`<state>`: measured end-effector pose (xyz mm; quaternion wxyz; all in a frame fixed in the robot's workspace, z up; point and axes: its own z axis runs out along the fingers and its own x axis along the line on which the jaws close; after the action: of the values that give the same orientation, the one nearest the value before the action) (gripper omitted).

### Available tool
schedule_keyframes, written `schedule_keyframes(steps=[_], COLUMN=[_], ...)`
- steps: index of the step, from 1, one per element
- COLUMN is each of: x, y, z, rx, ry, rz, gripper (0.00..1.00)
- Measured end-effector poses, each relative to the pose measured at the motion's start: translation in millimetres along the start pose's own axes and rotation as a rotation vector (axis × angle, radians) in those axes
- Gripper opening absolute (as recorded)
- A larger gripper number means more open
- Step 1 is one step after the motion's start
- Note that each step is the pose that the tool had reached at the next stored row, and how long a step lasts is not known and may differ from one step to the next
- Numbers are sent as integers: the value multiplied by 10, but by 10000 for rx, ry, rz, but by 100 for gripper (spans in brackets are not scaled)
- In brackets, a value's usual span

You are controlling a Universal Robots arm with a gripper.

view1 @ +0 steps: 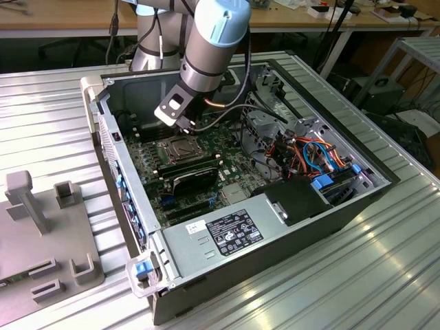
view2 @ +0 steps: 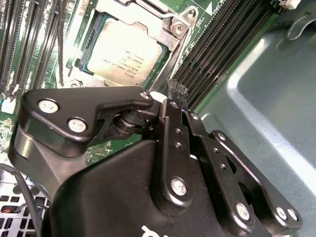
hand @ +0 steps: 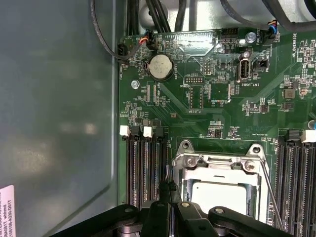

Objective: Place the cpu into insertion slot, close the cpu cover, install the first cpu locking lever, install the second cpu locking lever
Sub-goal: 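Install the first cpu locking lever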

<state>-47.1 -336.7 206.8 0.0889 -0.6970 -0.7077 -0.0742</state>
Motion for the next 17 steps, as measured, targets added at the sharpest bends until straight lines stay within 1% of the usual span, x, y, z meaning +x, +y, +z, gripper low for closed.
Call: schedule_keyframes(steps=[6, 10, 17], x=[0, -23, -38], y=[14, 14, 25], z=[0, 1, 28], rx=[0, 1, 2], ry=[1, 1, -2], rz=[0, -1, 0], gripper=[11, 11, 11])
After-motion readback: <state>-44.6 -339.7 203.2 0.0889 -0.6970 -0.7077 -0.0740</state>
